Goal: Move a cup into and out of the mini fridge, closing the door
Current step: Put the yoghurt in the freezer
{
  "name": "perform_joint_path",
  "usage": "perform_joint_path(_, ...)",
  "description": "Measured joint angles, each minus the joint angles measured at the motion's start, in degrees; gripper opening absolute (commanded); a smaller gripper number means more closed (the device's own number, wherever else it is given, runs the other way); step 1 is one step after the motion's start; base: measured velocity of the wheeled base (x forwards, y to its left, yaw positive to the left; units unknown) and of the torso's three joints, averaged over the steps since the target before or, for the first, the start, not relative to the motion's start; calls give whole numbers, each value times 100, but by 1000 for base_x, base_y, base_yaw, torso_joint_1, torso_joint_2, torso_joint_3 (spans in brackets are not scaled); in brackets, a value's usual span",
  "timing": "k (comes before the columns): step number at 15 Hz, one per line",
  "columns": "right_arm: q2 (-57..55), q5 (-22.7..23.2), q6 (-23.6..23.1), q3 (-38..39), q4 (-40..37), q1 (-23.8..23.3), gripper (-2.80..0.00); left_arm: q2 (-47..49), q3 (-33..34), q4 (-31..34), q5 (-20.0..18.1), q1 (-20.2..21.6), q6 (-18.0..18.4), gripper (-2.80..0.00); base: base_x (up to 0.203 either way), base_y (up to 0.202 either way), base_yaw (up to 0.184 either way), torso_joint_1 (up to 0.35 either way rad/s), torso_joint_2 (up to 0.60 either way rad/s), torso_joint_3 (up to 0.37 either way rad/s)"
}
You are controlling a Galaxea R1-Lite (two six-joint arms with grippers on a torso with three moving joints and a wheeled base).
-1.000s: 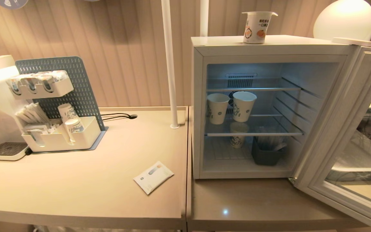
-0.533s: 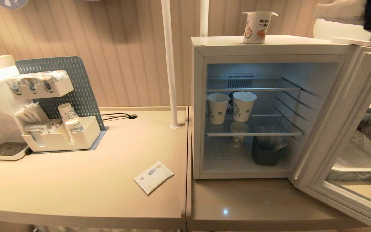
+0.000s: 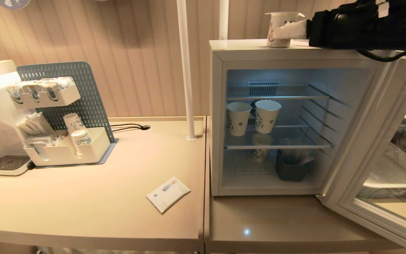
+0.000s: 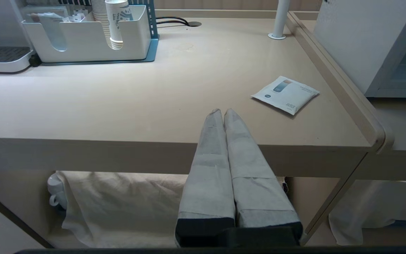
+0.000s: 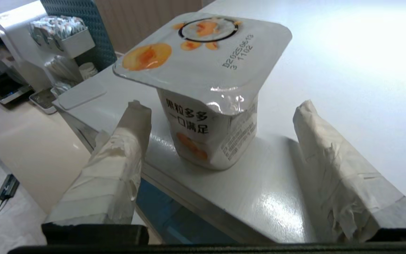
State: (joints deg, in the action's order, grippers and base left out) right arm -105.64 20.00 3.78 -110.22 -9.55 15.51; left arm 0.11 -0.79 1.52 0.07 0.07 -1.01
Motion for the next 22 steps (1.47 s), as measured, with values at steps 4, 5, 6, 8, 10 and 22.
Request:
perform_joint_path(4,-340,-91,-11,-113,322,20,0,0,0,-14,-2,-1,-2,-280,0,0,0,0,0,0)
perform_joint_path(5,-371,-101,-15,-116,358,15,0,0,0,-12,2,0,-2,-280,0,0,0,0,0,0)
perform_joint_path(6,-394,-101,-23,-116,364,15,0,0,0,-14,-2,0,-2,-280,0,0,0,0,0,0)
perform_joint_path(8,-428,-99,-23,-114,456,17,0,0,0,-12,0,0,-2,-280,0,0,0,0,0,0)
perform_joint_path(10,-433,-96,-21,-114,487,20,-280,0,0,-12,0,0,-2,-280,0,0,0,0,0,0)
perform_joint_path(22,253,-226,-15,420,148,20,-280,0,2,-12,0,0,-2,-280,0,0,0,0,0,0)
